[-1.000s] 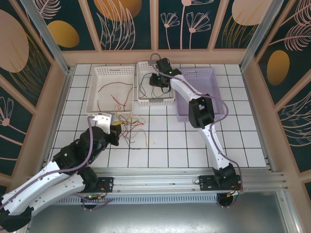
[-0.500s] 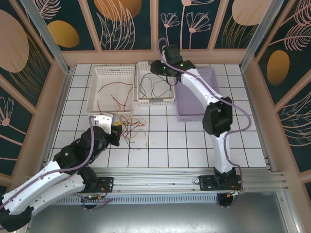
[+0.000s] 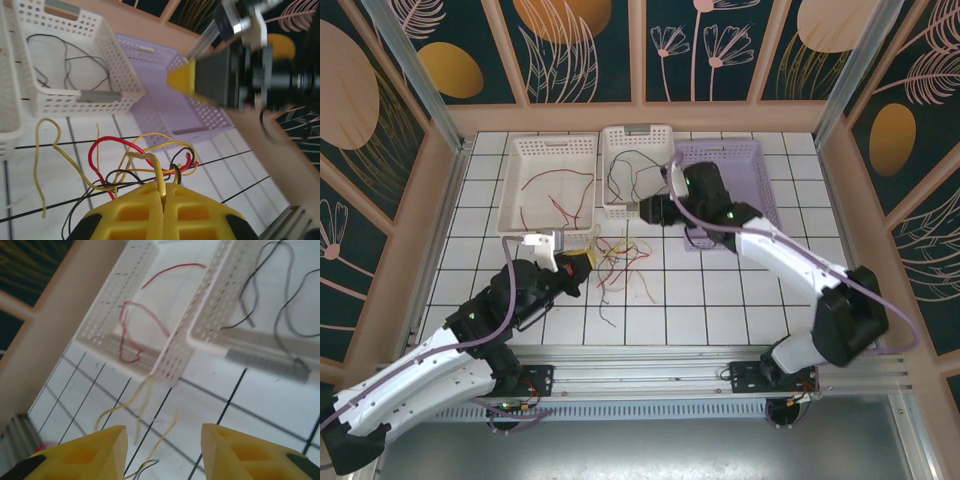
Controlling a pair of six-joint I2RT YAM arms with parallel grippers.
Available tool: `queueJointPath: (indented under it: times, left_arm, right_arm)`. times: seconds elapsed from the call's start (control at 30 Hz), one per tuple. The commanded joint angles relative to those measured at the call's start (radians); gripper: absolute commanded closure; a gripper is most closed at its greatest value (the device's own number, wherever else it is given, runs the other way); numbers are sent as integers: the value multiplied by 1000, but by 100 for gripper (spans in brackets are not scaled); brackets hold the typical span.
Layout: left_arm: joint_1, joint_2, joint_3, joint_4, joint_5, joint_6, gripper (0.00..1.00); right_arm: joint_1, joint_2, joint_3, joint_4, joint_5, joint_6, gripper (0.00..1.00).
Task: Untangle the cables
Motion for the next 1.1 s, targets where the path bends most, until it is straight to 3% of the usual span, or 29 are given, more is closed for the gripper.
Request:
queueJointPath:
  times: [0.0, 0.17, 0.4, 0.73, 1.07]
  left_arm:
    - [2, 35, -17, 161, 47, -69, 100]
    - [3, 81, -46, 238, 55, -100, 100]
    - [3, 118, -45, 255, 35, -107, 100]
    - [2, 108, -63, 272, 13, -136, 100]
    - [2, 99, -76, 295, 19, -169, 100]
  right_arm:
    - [21, -156, -180, 185, -42, 18, 56]
    - [96, -325, -389, 245, 17, 57, 56]
    - [115, -472, -554, 307, 33, 107, 56]
    - [129, -510, -709, 497, 70, 170, 56]
    - [200, -371, -764, 822, 164, 251, 54]
